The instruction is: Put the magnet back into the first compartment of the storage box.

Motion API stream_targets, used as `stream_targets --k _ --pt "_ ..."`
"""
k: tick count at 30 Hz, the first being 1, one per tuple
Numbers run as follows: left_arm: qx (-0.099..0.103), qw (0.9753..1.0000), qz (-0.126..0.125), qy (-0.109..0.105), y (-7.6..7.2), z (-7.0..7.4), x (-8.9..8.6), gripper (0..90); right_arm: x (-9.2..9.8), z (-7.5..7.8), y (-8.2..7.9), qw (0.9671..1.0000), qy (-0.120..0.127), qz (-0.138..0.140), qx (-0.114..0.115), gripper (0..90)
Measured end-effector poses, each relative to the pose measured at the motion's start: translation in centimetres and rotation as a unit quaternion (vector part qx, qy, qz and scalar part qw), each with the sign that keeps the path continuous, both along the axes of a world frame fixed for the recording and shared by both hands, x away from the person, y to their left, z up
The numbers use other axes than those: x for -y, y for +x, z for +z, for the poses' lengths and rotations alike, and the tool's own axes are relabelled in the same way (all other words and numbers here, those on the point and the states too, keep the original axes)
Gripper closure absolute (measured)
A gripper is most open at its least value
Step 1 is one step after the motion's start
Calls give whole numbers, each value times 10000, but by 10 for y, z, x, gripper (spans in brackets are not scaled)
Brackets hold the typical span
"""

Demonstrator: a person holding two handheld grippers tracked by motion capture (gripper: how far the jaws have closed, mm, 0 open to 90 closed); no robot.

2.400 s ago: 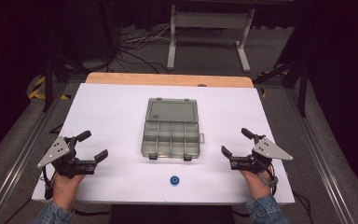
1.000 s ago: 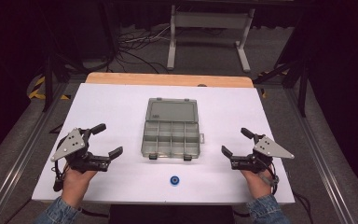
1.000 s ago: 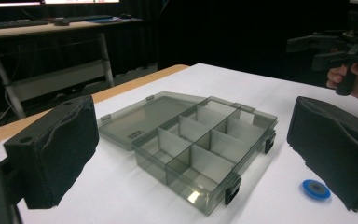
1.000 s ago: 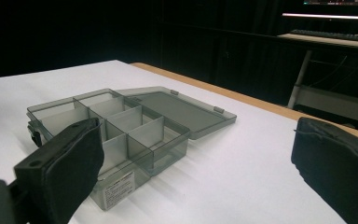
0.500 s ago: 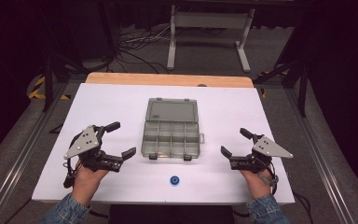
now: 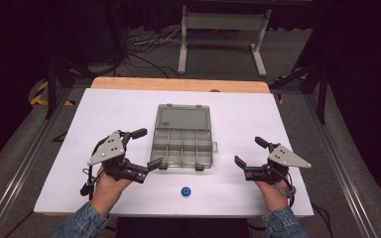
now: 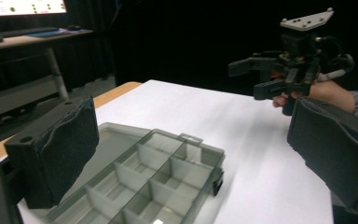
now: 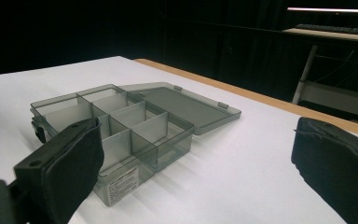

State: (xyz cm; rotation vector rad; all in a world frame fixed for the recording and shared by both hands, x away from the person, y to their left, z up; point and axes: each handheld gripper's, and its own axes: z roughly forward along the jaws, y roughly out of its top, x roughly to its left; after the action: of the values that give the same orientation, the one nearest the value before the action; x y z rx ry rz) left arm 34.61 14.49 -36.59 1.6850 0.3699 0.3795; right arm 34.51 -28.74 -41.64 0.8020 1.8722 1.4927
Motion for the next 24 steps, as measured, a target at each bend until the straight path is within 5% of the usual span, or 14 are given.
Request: stream_targets --k 12,17,20,24 --pt "-62 9996 -276 47 -1 -2 26 27 2 1 -1 10000 33 1 -17 29" --pt "-200 9981 -512 295 0 -4 35 18 1 0 -1 10000 39 29 -15 29" --pt "-152 9974 -678 199 0 -2 37 1 2 0 -1 10000 32 25 -32 29" --pt "-212 9961 -667 545 -1 0 40 19 1 0 0 10000 8 41 -31 29"
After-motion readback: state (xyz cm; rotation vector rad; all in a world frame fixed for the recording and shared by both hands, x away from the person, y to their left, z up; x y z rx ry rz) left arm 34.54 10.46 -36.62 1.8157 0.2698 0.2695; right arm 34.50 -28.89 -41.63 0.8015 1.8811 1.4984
